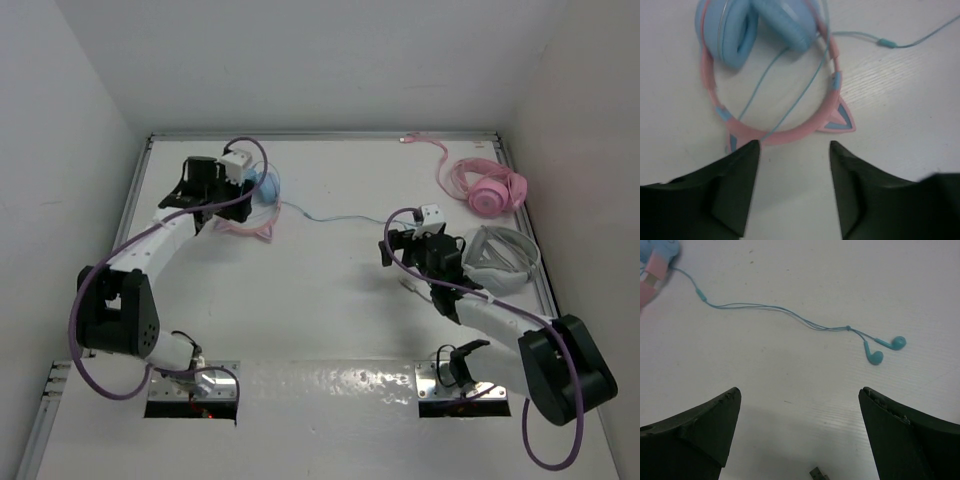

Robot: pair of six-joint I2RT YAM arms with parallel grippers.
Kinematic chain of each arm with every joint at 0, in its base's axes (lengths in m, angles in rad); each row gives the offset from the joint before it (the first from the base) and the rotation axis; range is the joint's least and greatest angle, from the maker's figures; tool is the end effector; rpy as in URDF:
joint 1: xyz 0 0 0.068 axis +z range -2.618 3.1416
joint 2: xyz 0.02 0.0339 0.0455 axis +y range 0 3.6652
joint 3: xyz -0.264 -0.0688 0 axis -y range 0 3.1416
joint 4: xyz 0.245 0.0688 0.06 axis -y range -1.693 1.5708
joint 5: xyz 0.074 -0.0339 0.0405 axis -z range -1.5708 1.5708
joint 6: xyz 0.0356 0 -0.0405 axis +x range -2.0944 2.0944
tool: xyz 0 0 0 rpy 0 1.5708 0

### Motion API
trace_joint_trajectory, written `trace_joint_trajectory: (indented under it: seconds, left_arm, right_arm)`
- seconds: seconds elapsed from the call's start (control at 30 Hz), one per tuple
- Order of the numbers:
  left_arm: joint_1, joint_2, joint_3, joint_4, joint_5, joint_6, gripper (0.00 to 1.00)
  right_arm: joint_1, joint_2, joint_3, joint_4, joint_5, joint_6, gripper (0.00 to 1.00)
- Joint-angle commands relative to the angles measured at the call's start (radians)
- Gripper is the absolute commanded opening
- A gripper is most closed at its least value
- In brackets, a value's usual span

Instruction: Wrap the headphones

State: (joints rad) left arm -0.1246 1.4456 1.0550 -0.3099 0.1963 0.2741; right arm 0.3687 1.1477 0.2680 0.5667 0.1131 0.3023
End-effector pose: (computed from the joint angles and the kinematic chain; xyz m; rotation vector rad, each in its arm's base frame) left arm 0.3164 -0.0466 0.2674 0.5482 2.1917 -0.1433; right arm 0.2048 0.0748 0.1700 0.0151 1.8970 0.3526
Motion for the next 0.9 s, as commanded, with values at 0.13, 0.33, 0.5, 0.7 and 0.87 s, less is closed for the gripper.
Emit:
trace_joint_trajectory:
  seconds: [0.13,0.33,0.5,0.7,0.87]
  left_arm:
    - [0.039,0.061,-0.105,0.032,-0.029,-0.315,0.48]
    - [0.039,0.22,-0.085,0.066,-0.09,-0.449,0.45]
    - [0.042,0.309,-0.086,0.124,-0.123,-0.504,0.47]
    - [0.042,0.314,-0.087,0.146,-0.075,-0.523,0.47]
    - [0.049,0.262,-0.096,0.146,-0.058,-0.552,0.48]
  right_arm:
    - [0.067,0.049,0.063,0.002,-0.021,-0.002,0.99]
    - [0.111,0.055,0.082,-0.028,-0.016,-0.048,0.99]
    - [0.121,0.055,0.083,-0.025,-0.009,-0.063,0.99]
    - [0.121,0.046,0.077,-0.062,0.005,-0.083,0.99]
    - [0.122,0.049,0.079,-0.068,0.014,-0.091,0.99]
